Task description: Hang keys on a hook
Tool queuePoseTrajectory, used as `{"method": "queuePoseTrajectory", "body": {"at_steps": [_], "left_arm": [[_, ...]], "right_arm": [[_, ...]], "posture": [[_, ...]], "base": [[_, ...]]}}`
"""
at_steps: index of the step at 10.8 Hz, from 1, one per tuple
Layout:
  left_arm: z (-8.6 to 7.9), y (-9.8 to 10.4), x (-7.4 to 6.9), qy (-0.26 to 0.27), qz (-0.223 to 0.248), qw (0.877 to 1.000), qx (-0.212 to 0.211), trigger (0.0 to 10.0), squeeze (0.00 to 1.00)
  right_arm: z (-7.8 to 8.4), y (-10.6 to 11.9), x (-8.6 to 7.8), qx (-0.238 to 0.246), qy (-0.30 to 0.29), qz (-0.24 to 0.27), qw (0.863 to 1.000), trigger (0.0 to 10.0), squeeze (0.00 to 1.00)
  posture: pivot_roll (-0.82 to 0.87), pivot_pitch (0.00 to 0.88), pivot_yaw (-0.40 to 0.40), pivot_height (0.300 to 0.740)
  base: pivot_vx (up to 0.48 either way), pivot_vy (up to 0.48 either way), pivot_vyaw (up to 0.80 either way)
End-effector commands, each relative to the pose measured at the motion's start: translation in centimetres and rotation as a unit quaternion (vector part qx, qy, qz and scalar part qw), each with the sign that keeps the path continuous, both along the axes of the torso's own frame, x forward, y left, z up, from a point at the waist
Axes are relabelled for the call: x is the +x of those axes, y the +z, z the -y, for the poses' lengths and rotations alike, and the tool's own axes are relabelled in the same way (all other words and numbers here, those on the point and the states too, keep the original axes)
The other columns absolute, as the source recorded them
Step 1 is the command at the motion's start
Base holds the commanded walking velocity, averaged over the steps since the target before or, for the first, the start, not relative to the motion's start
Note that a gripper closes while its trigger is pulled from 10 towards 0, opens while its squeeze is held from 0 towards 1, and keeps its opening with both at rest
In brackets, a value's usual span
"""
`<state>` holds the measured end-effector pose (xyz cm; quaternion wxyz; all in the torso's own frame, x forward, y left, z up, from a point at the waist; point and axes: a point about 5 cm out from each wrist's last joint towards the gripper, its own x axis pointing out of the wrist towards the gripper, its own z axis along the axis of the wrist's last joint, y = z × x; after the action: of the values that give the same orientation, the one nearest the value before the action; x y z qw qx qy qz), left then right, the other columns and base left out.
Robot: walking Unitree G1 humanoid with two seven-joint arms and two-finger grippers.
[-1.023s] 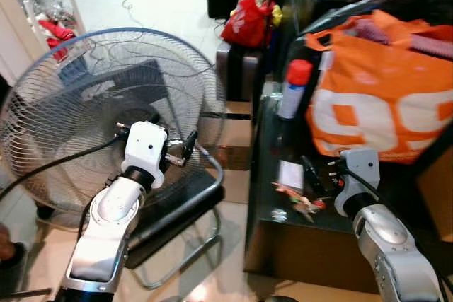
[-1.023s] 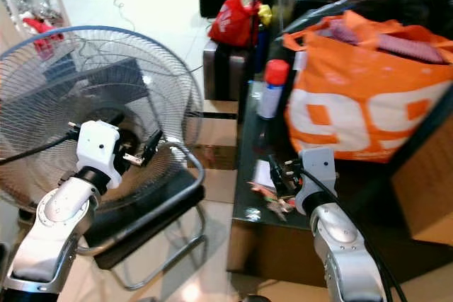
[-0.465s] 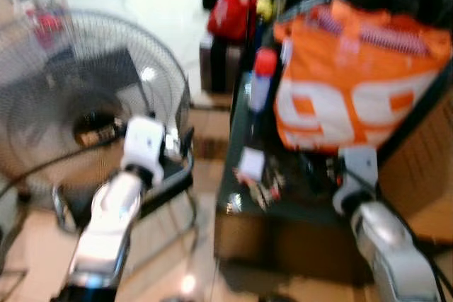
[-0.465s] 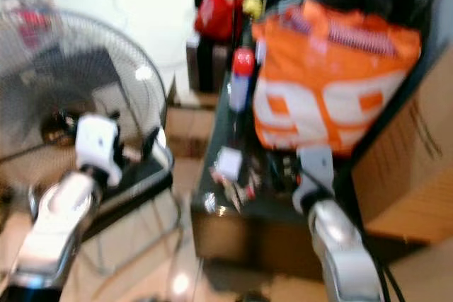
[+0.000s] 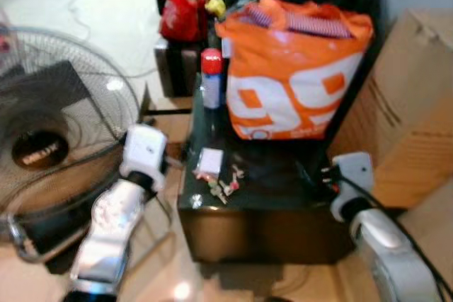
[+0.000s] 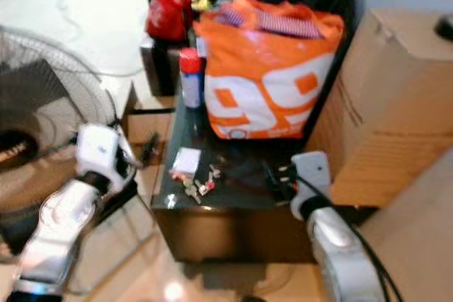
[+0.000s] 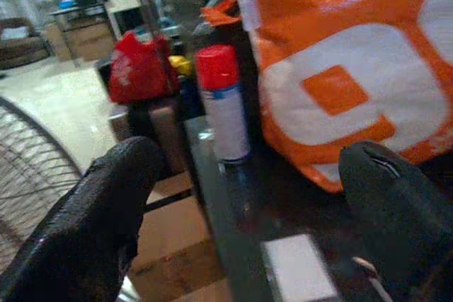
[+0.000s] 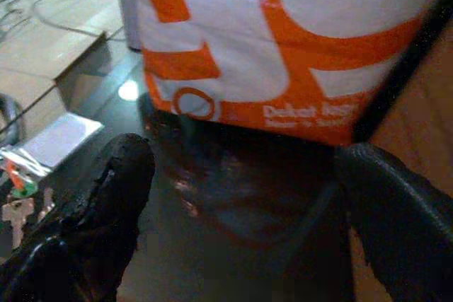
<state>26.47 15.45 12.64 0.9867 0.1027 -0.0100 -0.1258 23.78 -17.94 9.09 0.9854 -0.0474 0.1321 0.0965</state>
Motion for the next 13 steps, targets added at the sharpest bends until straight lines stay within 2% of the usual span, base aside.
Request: {"method": "queuePoseTrajectory", "body": {"at_steps": [1,5,6,7,8,9,11,13], "left_arm": [[-1.0,0.0,0.1,0.020,-0.001,1.000,0.005,10.0,0.00],[-1.0,0.2,-0.1,0.008,0.008,1.000,0.002,10.0,0.00],[-0.9,0.3,-0.1,0.002,0.011,1.000,-0.004,10.0,0.00],[-0.9,0.3,-0.1,0.001,0.011,1.000,-0.006,10.0,0.00],[-0.8,0.2,0.0,0.002,0.008,1.000,-0.007,10.0,0.00],[-0.8,0.0,-0.1,0.002,0.006,1.000,-0.008,10.0,0.00],[-0.9,-0.1,-0.1,0.006,0.005,1.000,-0.006,10.0,0.00],[-1.0,-0.1,-0.1,0.011,0.003,1.000,-0.006,10.0,0.00]], "right_arm": [[-0.8,0.4,0.3,0.005,0.018,0.006,1.000,10.0,0.00],[-0.9,0.4,0.2,-0.015,0.037,0.011,0.999,10.0,0.00],[-1.4,0.4,0.1,-0.029,0.074,0.012,0.997,10.0,0.00],[-1.5,0.4,0.1,-0.030,0.083,0.010,0.996,10.0,0.00],[-1.5,0.4,0.3,-0.032,0.086,0.009,0.996,10.0,0.00],[-1.2,0.5,0.6,-0.014,0.075,0.005,0.997,10.0,0.00],[-1.5,0.5,0.7,-0.013,0.085,0.005,0.996,10.0,0.00],[-1.2,0.1,1.1,-0.028,0.066,-0.003,0.997,10.0,0.00]], "posture": [[-0.07,0.053,-0.006,0.740],[-0.07,0.051,-0.006,0.740],[-0.06,0.045,-0.006,0.740],[-0.06,0.042,-0.007,0.740],[-0.06,0.039,-0.009,0.740],[-0.06,0.034,-0.015,0.740],[-0.07,0.030,-0.020,0.740],[-0.07,0.024,-0.022,0.740]], "base": [[0.000,0.000,0.00],[0.000,0.000,0.00],[0.315,0.000,0.80],[0.371,0.000,0.80],[0.368,0.000,0.80],[0.000,0.000,0.00],[0.000,0.000,0.00],[0.000,0.000,0.00]]}}
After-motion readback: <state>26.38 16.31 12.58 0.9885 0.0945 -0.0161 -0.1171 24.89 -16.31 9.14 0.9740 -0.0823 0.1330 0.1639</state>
